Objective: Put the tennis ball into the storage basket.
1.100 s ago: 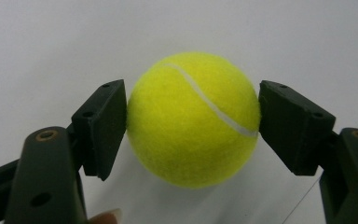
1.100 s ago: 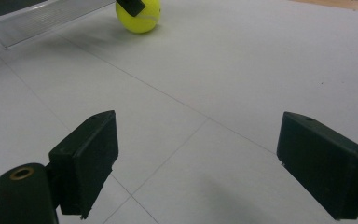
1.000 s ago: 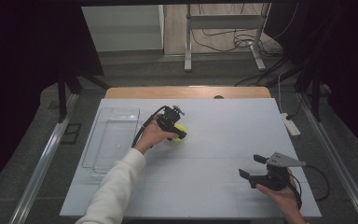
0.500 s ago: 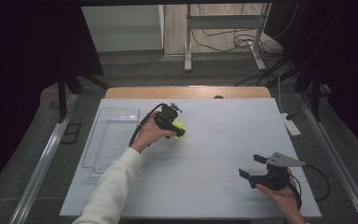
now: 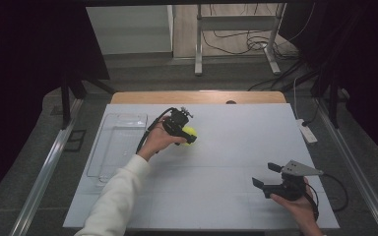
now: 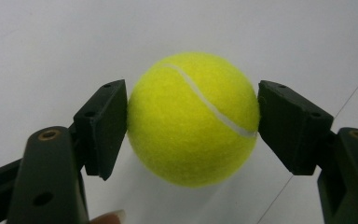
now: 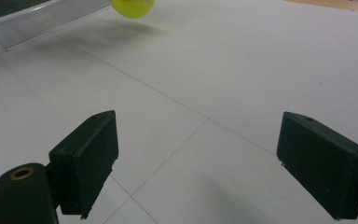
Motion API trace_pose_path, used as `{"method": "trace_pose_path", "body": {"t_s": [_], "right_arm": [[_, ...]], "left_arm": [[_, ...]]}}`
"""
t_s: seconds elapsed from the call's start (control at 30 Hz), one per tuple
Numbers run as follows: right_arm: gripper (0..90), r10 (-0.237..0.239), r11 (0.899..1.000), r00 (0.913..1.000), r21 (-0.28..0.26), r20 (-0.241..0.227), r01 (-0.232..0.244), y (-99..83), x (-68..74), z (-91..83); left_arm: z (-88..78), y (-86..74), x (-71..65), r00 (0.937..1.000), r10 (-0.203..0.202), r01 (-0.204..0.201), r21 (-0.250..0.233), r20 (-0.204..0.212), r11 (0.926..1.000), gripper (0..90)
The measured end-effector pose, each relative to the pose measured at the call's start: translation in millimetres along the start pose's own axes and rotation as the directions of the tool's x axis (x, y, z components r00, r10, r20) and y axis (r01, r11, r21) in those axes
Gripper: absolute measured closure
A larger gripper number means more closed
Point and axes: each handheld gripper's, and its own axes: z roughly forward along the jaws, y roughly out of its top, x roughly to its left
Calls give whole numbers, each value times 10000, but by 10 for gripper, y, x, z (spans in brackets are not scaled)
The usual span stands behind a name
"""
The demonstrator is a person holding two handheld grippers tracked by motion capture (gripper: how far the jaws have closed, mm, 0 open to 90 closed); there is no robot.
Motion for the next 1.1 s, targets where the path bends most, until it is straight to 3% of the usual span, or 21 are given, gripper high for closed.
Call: {"method": "trace_pose_path", "body": {"t_s": [0.73, 1.1], "right_arm": [[126, -22, 10000, 10000, 26, 41, 21, -2, 5, 2], [126, -26, 10000, 10000, 30, 47, 26, -1, 6, 3]], "left_arm": [[-281, -41, -53, 9997, 252, -255, -541, -63, 9982, 276], [-404, -130, -14, 9999, 111, -111, -880, -1, 9961, 275]]}}
